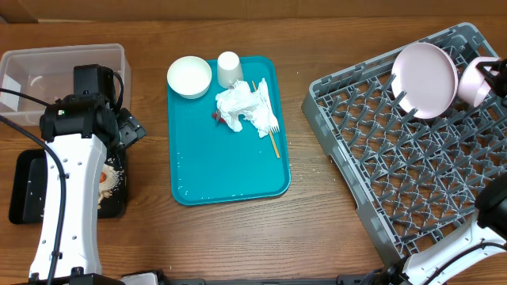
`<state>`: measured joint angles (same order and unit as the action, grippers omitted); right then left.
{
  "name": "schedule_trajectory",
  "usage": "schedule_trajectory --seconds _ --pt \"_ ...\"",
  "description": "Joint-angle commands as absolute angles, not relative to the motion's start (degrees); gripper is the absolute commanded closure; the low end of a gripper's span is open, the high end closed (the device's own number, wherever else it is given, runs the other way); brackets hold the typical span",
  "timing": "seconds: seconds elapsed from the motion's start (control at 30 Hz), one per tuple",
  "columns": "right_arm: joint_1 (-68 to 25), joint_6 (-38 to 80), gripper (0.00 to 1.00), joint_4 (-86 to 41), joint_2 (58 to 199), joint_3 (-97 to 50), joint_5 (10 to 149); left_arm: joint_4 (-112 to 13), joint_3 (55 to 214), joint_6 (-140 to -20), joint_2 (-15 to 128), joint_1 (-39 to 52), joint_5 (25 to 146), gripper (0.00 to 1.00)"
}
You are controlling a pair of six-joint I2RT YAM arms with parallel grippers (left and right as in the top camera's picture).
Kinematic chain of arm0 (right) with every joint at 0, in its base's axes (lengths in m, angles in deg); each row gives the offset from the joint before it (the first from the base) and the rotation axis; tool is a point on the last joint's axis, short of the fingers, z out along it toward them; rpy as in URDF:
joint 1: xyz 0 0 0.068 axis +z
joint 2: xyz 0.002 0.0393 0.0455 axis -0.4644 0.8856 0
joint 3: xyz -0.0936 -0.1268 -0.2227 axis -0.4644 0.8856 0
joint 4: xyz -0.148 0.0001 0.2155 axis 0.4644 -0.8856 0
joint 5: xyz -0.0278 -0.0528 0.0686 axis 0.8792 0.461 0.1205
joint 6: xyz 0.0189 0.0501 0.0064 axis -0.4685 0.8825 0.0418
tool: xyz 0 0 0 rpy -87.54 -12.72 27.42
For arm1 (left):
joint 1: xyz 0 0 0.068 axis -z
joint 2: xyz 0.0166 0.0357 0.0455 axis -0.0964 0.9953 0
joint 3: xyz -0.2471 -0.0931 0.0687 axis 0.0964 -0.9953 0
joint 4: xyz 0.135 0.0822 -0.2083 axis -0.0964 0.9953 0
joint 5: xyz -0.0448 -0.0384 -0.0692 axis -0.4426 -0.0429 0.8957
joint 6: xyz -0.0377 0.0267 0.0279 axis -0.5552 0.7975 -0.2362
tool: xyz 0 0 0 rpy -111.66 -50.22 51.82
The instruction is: Sort waste into correct bins and load items into the dishwasher rack
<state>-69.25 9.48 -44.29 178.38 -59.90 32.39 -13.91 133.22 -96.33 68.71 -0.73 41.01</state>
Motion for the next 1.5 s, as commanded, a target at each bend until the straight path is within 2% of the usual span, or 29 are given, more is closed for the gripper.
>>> schedule_trajectory --seconds 0.0,0.37,0.73,1.07,1.47 --pt "-69.3 9.2 0.96 -43.9 179.8 -60.6 31.1 -14.0 133.9 -95.7 68.6 -0.8 41.1 0.00" --pt "-69.3 9.2 0.96 -43.9 182.2 -60.6 31.2 -14.0 133.9 -95.7 68.6 -0.8 41.1 0.00" --pt "-69.6 15.1 0.96 -48.8 181.9 -61.6 46.1 -14.0 133.8 -95.7 68.6 -0.8 41.1 0.00" --pt "-69.8 18.3 0.82 -62.8 181.0 -75.9 58.9 -14.0 133.9 -95.7 68.6 -0.8 41.1 0.00" --pt "-69.8 22.4 0.82 -73.1 180.9 -82.5 71.2 -14.0 133.8 -95.7 68.6 -0.8 41.1 0.00"
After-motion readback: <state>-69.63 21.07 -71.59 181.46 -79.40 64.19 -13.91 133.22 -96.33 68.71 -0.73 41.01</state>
